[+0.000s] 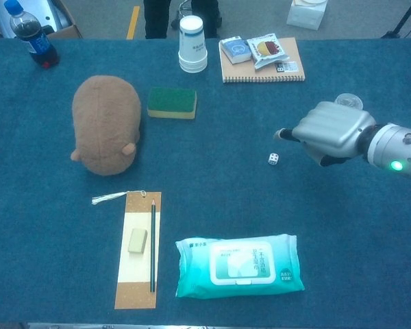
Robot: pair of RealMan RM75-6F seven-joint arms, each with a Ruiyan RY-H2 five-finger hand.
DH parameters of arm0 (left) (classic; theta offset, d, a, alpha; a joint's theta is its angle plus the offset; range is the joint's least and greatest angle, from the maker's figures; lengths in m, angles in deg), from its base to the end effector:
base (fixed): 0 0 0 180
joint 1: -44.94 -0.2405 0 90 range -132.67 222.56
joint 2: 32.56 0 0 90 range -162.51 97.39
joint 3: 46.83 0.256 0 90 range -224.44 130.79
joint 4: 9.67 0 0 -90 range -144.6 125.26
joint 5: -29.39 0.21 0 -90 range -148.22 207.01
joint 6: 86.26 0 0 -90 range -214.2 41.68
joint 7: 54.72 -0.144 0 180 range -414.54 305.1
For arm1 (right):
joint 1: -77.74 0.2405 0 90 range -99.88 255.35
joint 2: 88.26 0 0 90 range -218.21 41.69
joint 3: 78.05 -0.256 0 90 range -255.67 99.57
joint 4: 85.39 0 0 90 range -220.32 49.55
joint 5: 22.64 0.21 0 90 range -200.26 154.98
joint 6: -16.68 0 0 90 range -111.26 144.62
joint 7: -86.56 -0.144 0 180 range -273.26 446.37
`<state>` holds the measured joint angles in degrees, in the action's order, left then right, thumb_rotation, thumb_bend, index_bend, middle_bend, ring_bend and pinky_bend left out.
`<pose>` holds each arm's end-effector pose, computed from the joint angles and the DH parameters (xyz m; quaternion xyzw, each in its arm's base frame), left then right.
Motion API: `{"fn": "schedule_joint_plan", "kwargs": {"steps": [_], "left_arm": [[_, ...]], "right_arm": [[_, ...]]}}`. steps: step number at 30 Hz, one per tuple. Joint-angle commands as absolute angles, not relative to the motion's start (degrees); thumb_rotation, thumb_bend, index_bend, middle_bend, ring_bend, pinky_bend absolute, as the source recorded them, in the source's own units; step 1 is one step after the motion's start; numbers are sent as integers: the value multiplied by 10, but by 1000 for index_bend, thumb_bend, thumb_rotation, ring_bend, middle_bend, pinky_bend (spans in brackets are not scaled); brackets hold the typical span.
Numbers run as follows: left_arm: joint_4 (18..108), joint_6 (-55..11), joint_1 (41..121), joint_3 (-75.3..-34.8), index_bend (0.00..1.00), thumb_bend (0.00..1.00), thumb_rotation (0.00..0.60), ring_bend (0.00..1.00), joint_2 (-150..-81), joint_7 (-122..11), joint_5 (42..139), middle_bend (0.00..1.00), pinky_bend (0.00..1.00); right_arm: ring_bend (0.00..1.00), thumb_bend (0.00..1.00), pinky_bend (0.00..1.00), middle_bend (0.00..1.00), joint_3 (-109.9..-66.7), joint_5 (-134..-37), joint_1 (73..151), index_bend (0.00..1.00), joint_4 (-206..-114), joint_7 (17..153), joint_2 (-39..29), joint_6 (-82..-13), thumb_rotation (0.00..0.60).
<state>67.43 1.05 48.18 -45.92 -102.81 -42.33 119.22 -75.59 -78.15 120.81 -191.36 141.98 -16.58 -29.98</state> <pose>-0.3505 0.1605 0.1426 -0.6003 -0.4076 -0.3997 0.5602 -0.1811 -0.2690 0.0116 0.8976 -0.2016 0.1171 0.3741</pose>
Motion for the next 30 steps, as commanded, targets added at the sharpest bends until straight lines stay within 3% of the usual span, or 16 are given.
{"fn": "schedule_joint_plan", "kwargs": {"steps": [1,30], "left_arm": [[676,10,482,-459,0,226,600,0,-1028,-426,1192,0,247],[667,5,481,-459,0,226,600,0,-1032,-413,1189,0,247]], "right_arm": [[884,1000,1000,881,-747,-778,1213,190,-1906,1412,-160,-299,600],[884,1000,1000,881,-709,-781,1237,192,-1860,1360,-129,-316,600]]}}
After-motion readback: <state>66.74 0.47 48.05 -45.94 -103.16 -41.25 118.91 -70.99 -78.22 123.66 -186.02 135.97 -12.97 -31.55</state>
